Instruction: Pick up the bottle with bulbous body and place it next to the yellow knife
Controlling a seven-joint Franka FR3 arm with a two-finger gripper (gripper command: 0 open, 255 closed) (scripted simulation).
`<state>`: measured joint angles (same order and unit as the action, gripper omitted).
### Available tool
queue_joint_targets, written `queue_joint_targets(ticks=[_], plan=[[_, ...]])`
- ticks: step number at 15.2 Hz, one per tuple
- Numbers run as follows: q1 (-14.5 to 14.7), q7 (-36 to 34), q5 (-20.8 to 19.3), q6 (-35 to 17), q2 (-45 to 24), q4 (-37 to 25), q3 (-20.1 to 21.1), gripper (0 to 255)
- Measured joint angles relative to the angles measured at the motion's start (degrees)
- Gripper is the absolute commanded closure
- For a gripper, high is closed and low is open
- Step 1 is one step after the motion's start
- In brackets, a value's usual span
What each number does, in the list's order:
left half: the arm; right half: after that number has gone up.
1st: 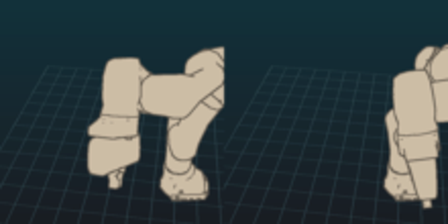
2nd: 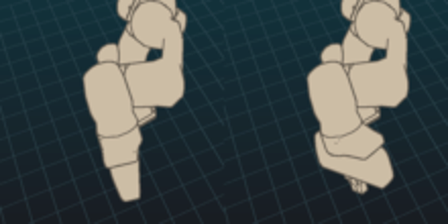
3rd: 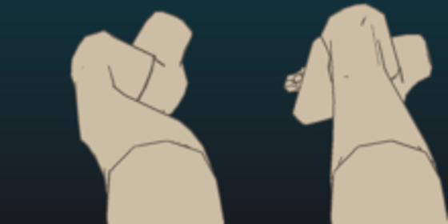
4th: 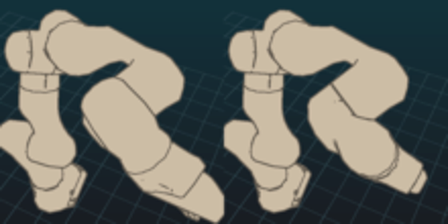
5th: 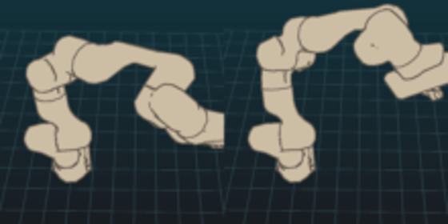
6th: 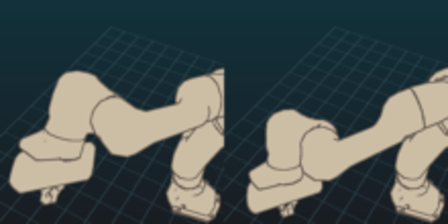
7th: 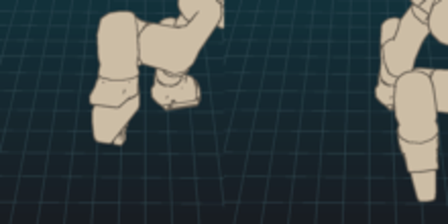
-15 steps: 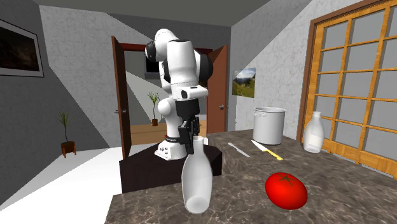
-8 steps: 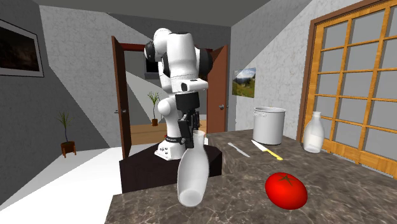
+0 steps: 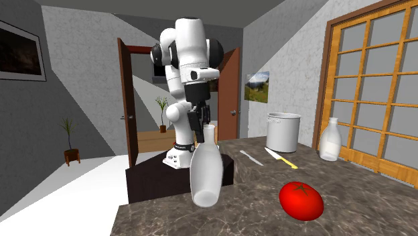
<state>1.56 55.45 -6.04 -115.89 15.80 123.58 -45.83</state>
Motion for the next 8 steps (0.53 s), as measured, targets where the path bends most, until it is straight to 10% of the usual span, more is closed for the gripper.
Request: queue_joint_targets(ticks=[8], plan=[[-0.04,-0.66,-0.36,6.31,1.07,-5.46,1.07,255]])
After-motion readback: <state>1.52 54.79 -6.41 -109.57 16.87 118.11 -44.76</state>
